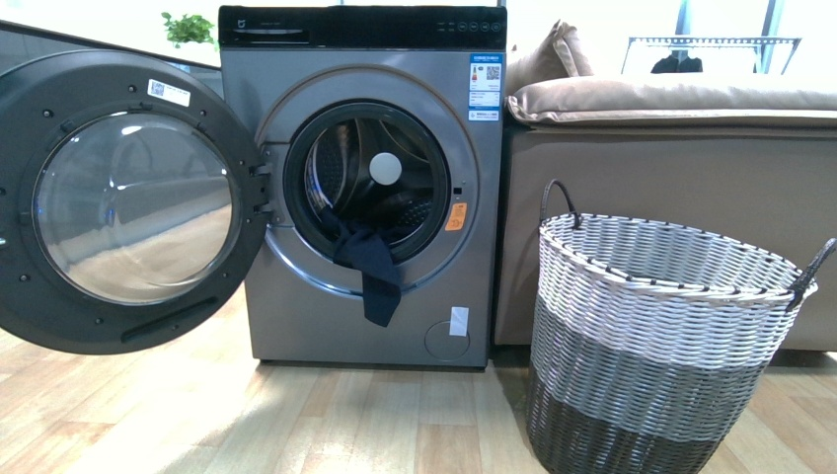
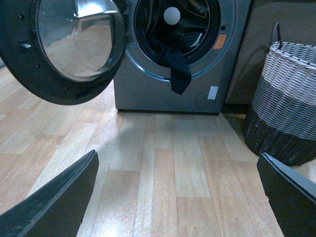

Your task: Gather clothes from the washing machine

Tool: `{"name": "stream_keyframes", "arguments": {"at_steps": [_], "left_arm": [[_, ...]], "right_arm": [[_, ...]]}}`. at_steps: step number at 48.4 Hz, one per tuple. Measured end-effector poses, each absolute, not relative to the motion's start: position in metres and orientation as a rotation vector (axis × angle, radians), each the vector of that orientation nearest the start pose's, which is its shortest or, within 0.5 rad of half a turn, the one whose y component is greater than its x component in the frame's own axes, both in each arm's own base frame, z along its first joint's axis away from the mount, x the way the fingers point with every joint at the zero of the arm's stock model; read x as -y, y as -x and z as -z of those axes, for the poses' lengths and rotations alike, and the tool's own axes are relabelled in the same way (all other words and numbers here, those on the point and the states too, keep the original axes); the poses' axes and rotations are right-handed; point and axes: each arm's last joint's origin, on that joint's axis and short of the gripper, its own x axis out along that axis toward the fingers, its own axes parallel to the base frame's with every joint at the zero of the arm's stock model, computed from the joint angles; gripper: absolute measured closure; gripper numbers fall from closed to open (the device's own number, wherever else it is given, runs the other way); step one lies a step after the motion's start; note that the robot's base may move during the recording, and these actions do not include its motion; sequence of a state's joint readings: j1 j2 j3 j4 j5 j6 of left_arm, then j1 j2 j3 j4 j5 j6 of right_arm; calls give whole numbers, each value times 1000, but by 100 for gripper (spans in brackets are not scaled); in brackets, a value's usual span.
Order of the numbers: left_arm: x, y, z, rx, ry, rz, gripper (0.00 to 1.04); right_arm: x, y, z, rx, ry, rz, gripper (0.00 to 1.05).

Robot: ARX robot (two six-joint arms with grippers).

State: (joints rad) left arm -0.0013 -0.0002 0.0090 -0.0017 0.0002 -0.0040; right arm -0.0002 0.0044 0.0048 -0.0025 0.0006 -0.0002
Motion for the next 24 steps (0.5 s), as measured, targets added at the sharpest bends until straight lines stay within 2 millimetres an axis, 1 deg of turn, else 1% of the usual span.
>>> {"name": "stream_keyframes", "arguments": {"at_steps": [24], "left_arm": [[0,-97,-166,7,4,1,6]], "right_arm": [[0,-98,-165,-2,0,0,8]]}}
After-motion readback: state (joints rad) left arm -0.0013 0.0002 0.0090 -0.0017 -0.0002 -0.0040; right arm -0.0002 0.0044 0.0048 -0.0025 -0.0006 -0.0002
